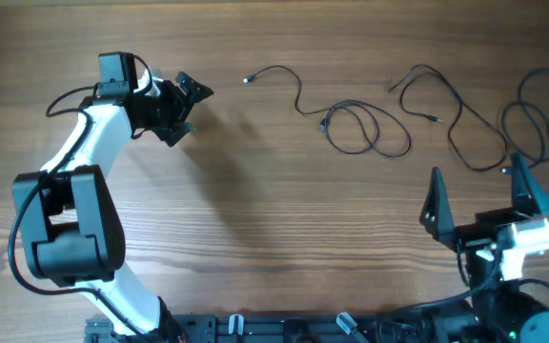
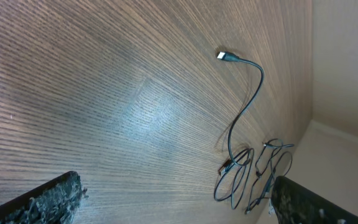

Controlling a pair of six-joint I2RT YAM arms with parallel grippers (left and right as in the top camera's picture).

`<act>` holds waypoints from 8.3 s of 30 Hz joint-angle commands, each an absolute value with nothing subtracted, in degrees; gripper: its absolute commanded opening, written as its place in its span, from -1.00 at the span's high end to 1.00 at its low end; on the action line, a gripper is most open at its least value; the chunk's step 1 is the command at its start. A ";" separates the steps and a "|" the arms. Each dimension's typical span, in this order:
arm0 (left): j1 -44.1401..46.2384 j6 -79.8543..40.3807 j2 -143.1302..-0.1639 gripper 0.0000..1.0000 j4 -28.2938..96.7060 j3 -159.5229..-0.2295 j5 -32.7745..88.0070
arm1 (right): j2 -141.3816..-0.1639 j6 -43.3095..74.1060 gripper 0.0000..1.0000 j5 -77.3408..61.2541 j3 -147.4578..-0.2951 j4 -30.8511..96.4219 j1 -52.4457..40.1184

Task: Untangle cables

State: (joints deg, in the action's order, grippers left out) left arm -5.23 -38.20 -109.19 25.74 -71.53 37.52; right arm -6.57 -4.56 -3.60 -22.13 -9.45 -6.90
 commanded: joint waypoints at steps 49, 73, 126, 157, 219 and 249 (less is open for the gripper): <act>-5.04 -37.71 -108.53 -1.00 25.78 -71.48 37.36 | -0.21 5.56 -1.00 -0.03 -0.30 -0.36 -6.13; -4.97 -37.71 -103.72 -1.00 26.04 -71.48 36.23 | -0.21 5.58 -0.99 -0.03 -0.30 -0.36 -6.13; 1.67 -27.38 -44.88 -1.00 -4.91 -0.30 0.56 | -0.21 5.58 -1.00 -0.03 -0.30 -0.36 -6.13; 1.74 -4.49 -0.16 -1.00 4.58 -0.32 2.07 | -0.21 5.56 -0.99 -0.03 -0.30 -0.36 -6.13; -2.11 0.89 -0.21 -1.00 4.36 -0.32 1.85 | -0.21 5.58 -0.99 -0.03 -0.30 -0.36 -6.13; -2.11 0.89 -0.27 -1.00 4.36 -0.32 1.85 | -0.21 5.56 -0.99 -0.03 -0.30 -0.36 -6.13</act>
